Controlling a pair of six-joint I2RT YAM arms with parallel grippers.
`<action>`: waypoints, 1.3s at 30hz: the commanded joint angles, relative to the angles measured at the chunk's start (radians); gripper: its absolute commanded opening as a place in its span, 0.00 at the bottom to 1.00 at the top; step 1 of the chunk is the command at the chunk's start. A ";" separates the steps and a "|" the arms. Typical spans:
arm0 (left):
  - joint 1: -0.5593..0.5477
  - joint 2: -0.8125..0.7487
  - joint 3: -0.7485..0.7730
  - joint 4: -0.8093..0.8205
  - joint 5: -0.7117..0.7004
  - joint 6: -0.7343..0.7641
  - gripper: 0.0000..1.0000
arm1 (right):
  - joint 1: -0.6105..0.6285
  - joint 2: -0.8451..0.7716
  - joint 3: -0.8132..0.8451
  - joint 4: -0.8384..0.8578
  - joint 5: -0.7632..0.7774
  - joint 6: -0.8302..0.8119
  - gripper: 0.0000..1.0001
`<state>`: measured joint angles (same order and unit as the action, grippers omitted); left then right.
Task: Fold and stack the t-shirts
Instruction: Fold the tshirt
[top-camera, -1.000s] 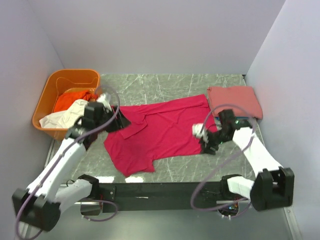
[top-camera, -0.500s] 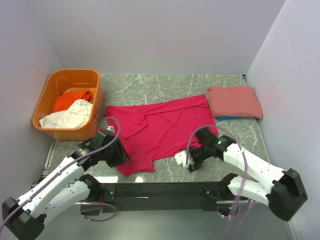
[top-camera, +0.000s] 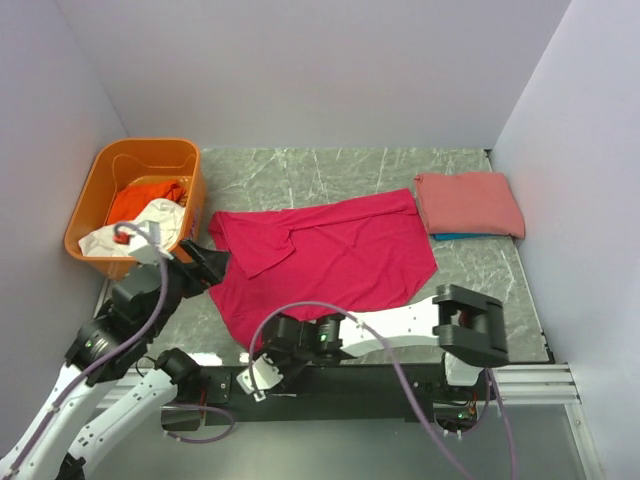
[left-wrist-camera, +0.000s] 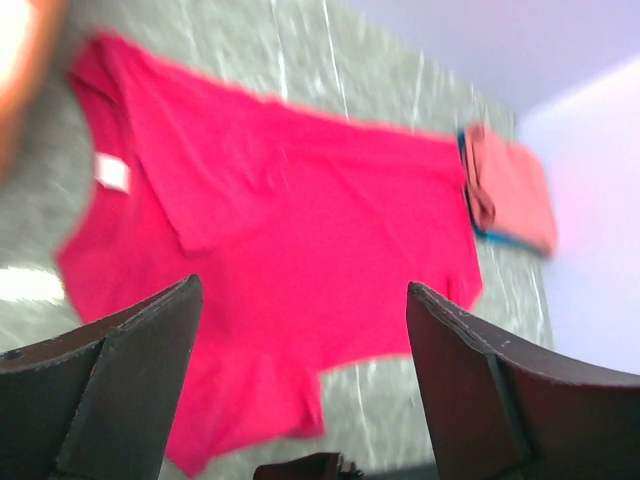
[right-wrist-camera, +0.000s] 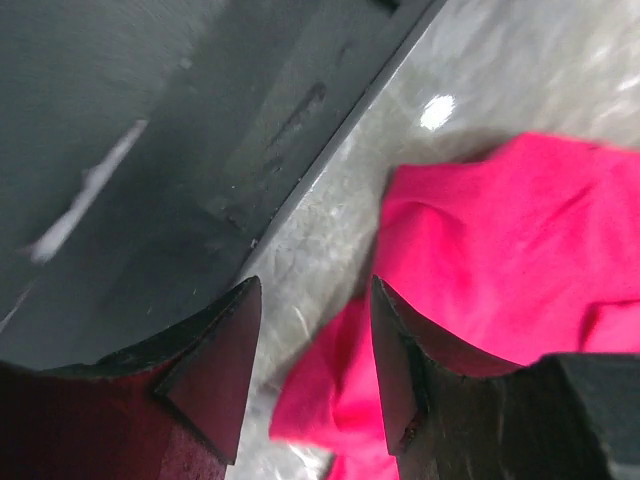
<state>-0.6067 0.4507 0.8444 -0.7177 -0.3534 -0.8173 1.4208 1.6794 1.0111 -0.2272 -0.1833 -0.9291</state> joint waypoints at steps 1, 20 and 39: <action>-0.002 -0.058 0.074 -0.041 -0.165 0.064 0.88 | 0.000 0.069 0.052 0.091 0.130 0.073 0.54; -0.002 -0.176 -0.027 0.037 -0.070 0.102 0.86 | -0.108 0.129 0.081 0.106 0.111 0.190 0.08; -0.002 -0.127 -0.091 0.086 -0.004 0.080 0.86 | -0.513 0.115 0.314 -0.020 -0.193 0.475 0.22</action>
<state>-0.6067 0.2943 0.7650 -0.6819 -0.3969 -0.7269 0.9646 1.7477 1.2808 -0.2184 -0.3607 -0.5510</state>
